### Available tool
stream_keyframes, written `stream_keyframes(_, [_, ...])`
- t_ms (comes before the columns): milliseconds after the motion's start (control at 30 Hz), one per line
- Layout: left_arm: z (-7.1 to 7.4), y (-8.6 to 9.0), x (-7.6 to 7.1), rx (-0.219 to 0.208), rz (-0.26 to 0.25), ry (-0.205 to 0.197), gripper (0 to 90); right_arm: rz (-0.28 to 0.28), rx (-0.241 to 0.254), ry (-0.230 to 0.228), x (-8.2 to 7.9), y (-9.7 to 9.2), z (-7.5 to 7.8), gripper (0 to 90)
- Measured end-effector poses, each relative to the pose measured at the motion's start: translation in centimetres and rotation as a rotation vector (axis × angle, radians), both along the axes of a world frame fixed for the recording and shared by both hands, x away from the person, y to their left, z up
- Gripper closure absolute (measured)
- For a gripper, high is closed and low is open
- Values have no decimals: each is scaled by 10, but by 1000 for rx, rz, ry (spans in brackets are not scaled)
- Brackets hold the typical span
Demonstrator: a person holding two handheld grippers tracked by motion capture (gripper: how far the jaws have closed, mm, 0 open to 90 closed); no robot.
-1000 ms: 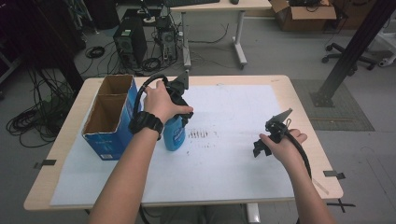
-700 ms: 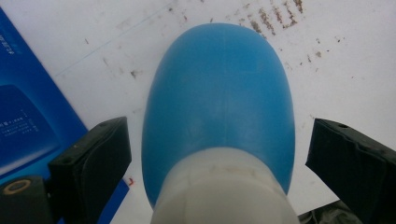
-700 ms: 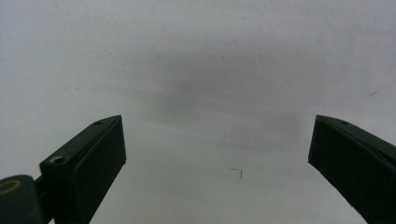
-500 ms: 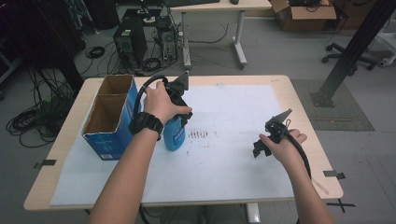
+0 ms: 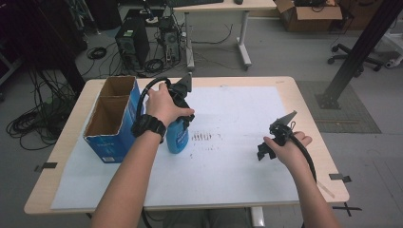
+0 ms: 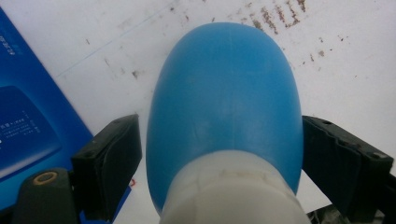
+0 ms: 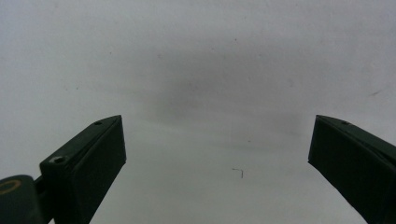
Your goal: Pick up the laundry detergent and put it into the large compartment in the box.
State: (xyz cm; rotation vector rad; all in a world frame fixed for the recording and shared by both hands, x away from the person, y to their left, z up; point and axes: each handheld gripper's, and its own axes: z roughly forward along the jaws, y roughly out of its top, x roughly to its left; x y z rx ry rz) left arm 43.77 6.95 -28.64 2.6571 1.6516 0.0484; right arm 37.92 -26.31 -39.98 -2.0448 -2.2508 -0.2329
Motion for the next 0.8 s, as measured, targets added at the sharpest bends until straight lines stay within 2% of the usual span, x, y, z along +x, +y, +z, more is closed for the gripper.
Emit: stream_keyframes(800, [0, -2, 0, 12, -12, -11, 238, -4, 2, 3, -2, -2, -1, 42])
